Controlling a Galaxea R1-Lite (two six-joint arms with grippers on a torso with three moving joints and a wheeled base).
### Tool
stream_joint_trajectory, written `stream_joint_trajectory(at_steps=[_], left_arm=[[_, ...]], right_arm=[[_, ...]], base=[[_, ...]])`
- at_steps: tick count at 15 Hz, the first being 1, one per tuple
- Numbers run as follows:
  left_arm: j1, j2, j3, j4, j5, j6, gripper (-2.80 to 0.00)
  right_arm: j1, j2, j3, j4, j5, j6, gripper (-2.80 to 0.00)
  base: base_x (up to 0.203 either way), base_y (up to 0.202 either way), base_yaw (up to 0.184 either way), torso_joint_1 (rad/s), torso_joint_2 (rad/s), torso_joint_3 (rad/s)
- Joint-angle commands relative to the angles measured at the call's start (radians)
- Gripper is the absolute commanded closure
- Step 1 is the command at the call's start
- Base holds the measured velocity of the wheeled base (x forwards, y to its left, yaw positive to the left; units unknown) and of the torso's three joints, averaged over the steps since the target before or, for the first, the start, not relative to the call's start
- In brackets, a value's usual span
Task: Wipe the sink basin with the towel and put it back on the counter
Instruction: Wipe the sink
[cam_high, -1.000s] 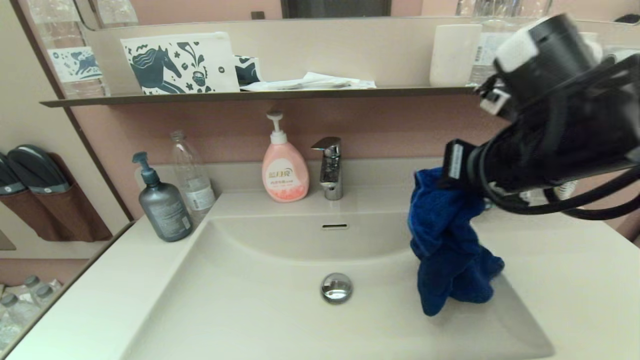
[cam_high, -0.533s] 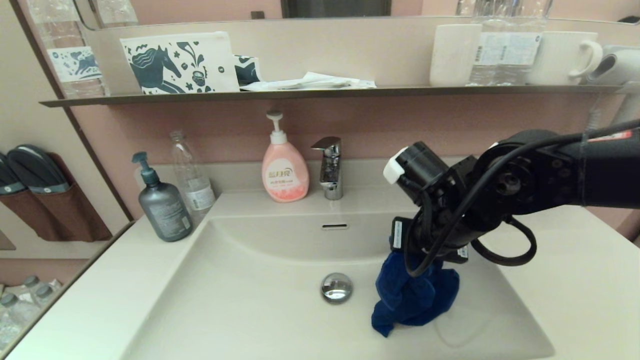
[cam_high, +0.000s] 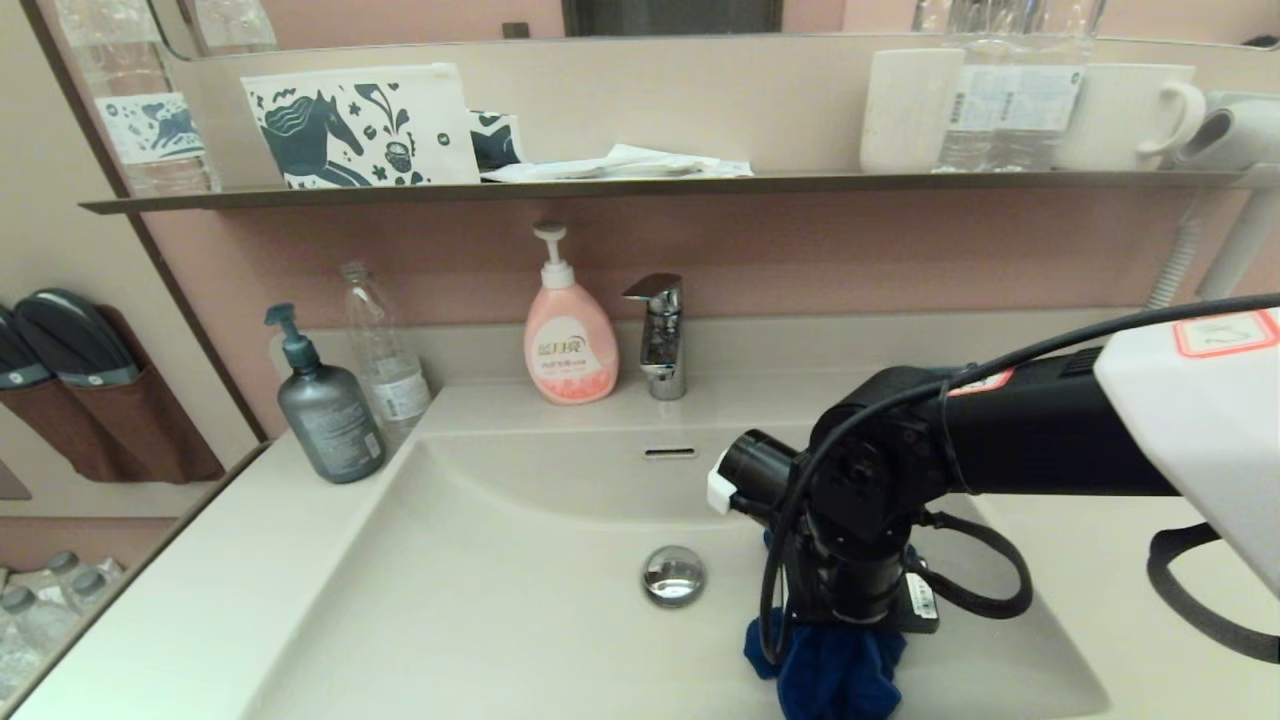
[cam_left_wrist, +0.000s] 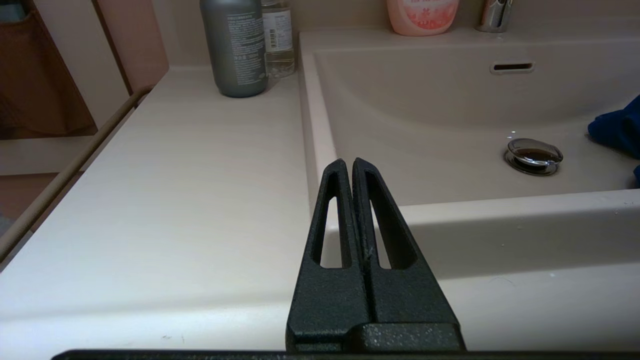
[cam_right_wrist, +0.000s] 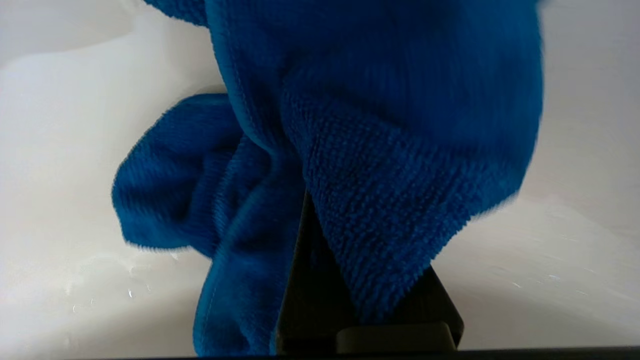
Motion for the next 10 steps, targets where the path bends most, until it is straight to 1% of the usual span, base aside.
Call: stream_joint_trajectory(at_steps=[1, 5, 6, 8, 10], left_arm=[[0.0, 0.0, 0.0, -0.001, 0.0, 0.0, 0.0], [0.0, 0.001, 0.0, -0.001, 0.0, 0.0, 0.0], [0.0, 0.0, 0.0, -0.001, 0.0, 0.0, 0.0], [0.0, 0.0, 0.0, -0.001, 0.0, 0.0, 0.0], [0.0, 0.0, 0.0, -0.001, 0.0, 0.0, 0.0]], right_arm=[[0.028, 0.055, 0.002, -0.066, 0.028, 0.008, 0.0], [0.058, 0.071, -0.01, -0.134, 0.165, 0.007, 0.0], [0.072, 0.077, -0.023, -0.149, 0.186, 0.007, 0.0], [0.099, 0.117, -0.077, -0.149, 0.205, 0.007, 0.0], [0.129, 0.162, -0.16, -0.149, 0.232, 0.004, 0.0]], base=[[0.0, 0.0, 0.0, 0.0, 0.0, 0.0], [0.0, 0.0, 0.0, 0.0, 0.0, 0.0], [0.0, 0.0, 0.0, 0.0, 0.0, 0.0], [0.0, 0.0, 0.0, 0.0, 0.0, 0.0], [0.0, 0.0, 0.0, 0.0, 0.0, 0.0]])
